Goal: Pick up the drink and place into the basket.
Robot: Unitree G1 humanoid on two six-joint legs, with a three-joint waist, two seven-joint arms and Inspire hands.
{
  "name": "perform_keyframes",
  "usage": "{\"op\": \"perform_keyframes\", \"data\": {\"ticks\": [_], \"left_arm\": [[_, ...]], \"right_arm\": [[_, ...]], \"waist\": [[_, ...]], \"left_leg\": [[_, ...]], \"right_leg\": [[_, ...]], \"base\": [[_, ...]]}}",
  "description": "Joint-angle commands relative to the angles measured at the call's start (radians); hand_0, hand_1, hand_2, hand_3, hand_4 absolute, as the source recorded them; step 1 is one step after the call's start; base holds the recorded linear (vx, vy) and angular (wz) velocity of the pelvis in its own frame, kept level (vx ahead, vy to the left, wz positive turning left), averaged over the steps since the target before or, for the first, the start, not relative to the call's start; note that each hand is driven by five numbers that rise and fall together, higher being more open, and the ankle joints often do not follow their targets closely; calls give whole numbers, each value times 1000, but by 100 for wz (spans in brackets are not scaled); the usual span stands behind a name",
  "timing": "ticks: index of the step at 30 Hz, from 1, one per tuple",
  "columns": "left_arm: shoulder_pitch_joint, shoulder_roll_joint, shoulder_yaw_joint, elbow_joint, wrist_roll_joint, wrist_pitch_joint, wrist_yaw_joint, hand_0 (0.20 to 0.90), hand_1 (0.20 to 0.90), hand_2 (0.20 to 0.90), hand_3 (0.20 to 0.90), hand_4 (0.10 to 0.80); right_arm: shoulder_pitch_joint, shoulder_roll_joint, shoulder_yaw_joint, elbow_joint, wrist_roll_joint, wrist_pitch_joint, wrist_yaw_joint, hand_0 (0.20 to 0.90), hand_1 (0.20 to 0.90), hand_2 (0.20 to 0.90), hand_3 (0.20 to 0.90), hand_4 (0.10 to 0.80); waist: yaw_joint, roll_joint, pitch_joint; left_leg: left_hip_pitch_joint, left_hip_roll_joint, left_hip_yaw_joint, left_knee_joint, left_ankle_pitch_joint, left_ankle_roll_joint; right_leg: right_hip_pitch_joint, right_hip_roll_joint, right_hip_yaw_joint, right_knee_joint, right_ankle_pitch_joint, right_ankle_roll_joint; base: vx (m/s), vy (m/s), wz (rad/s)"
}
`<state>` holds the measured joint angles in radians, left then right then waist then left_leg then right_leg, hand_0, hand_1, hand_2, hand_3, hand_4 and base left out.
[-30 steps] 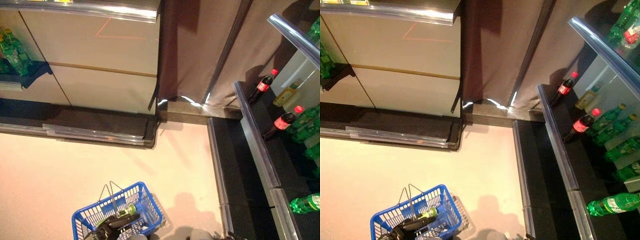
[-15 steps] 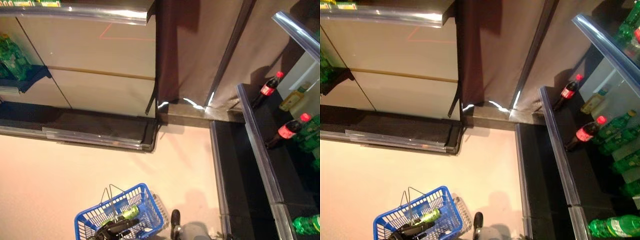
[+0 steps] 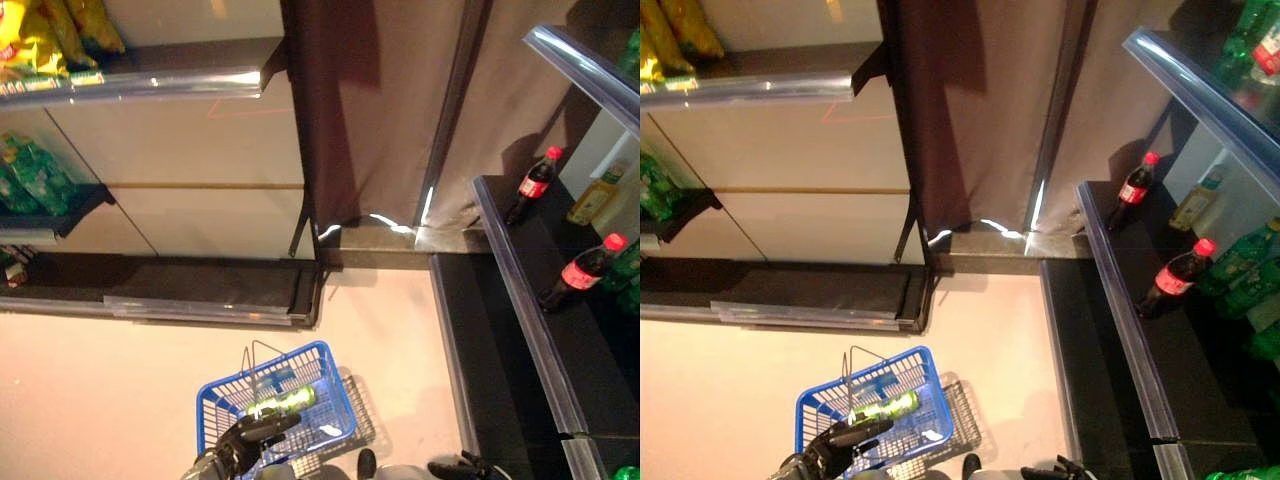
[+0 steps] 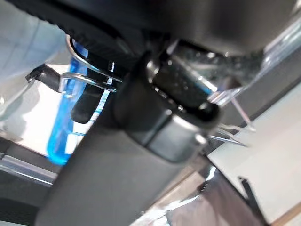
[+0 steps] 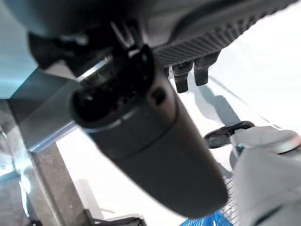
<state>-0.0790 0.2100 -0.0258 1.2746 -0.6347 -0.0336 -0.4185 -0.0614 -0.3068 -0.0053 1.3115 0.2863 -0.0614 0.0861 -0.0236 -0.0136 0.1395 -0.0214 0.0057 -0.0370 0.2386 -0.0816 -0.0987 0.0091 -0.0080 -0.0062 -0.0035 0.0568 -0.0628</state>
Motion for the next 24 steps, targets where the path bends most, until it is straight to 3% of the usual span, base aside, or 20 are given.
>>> {"op": "perform_keyframes", "data": {"ticks": [1, 11, 15, 18, 20, 24], "left_arm": [[22, 59, 47, -102, -54, -68, -97, 300, 300, 300, 200, 100], [27, 58, 53, -86, -64, -73, -115, 300, 300, 300, 200, 100], [12, 73, 46, -40, -40, -78, -118, 300, 300, 300, 200, 100], [-18, 82, 50, -11, -23, -90, -121, 300, 300, 300, 200, 100], [-26, 86, 47, -13, -30, -88, -101, 300, 300, 300, 200, 100], [-31, 102, 55, -21, -31, -80, -87, 300, 300, 300, 200, 100]], "right_arm": [[-4, -45, 12, 19, 7, -13, 15, 900, 900, 900, 900, 800], [32, -49, -29, 12, -15, -34, 22, 900, 900, 900, 900, 800], [31, -39, -33, -20, 18, -36, 28, 900, 900, 900, 900, 800], [39, -28, -45, -20, 38, -61, 35, 900, 900, 900, 900, 800], [44, -24, -59, -8, 19, -67, 47, 900, 900, 900, 900, 800], [51, -17, -67, 10, -9, -68, 45, 900, 900, 900, 900, 800]], "waist": [[44, -21, 13], [20, -22, -13], [5, -39, -1], [-22, -49, 15], [-30, -50, 21], [-18, -38, 20]], "left_leg": [[20, -60, -125, -95, 60, 84], [71, -91, -131, -118, 5, 106], [87, -116, -115, -147, -14, 135], [105, -126, -93, -202, -10, 146], [113, -113, -67, -220, -5, 142], [107, -62, 45, -260, 22, 146]], "right_leg": [[26, 14, 91, 52, -48, 79], [23, 1, 125, 30, -31, 98], [-40, -24, 143, 47, 11, 145], [-126, -36, 144, 45, 80, 180], [-151, -50, 108, 51, 93, 194], [-120, -96, 44, 123, 44, 204]], "base": [[87, 92, -131], [45, 142, -53], [17, 136, -71], [-101, 118, -129], [-98, 24, -121], [-206, -32, -117]]}}
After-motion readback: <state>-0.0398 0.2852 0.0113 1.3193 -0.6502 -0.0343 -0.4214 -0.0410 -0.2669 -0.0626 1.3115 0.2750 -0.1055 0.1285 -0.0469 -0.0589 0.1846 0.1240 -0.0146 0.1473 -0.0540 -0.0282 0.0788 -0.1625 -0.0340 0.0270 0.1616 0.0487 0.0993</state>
